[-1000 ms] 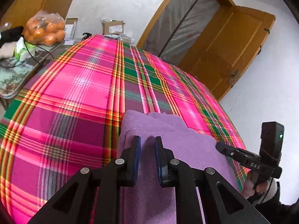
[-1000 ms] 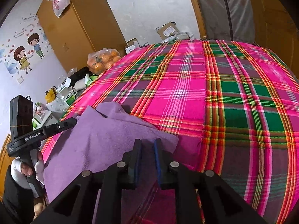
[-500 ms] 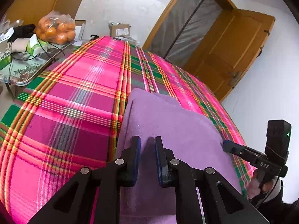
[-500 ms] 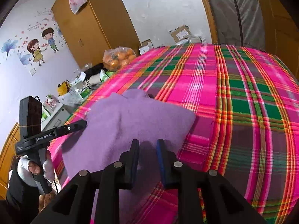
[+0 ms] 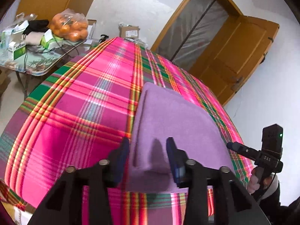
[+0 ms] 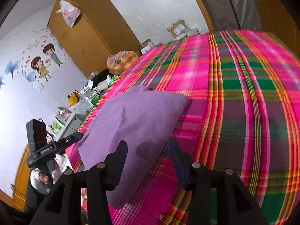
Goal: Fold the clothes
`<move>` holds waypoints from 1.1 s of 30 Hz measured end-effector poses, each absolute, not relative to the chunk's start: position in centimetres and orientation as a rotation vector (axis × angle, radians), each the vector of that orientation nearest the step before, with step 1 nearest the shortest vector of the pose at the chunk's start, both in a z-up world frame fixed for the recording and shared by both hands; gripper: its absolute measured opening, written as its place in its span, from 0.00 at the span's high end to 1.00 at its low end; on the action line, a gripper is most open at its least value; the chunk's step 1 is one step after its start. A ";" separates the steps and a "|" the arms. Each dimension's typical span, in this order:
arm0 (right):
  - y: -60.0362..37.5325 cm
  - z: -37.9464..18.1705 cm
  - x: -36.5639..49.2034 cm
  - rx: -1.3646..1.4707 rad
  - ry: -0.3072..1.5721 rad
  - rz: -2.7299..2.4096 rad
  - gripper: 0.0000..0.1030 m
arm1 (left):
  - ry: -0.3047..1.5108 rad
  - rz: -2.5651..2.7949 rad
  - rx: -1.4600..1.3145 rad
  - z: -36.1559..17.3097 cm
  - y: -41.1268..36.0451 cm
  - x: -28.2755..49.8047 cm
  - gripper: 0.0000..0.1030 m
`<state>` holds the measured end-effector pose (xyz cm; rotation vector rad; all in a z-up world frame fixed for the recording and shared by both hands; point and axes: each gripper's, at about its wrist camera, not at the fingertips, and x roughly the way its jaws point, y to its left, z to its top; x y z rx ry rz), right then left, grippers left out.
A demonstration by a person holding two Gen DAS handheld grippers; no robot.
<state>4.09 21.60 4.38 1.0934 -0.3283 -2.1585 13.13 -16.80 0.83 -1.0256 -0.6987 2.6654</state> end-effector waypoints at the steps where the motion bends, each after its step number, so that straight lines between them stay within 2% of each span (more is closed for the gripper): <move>1: 21.7 4.1 3.8 1.110 -0.350 -2.146 0.53 | -0.708 2.660 -1.038 0.7 -17.1 13.0 0.59; 7: 21.5 2.8 3.0 1.175 -0.433 -2.068 0.52 | -0.721 2.571 -1.111 -0.1 -17.3 10.6 0.58; 22: 19.7 1.8 1.1 1.196 -0.483 -2.022 0.50 | -0.717 2.484 -1.147 -0.7 -16.2 6.6 0.58; 33: 19.4 1.6 1.8 1.202 -0.505 -2.001 0.49 | -0.764 2.431 -1.127 -1.0 -16.3 7.7 0.59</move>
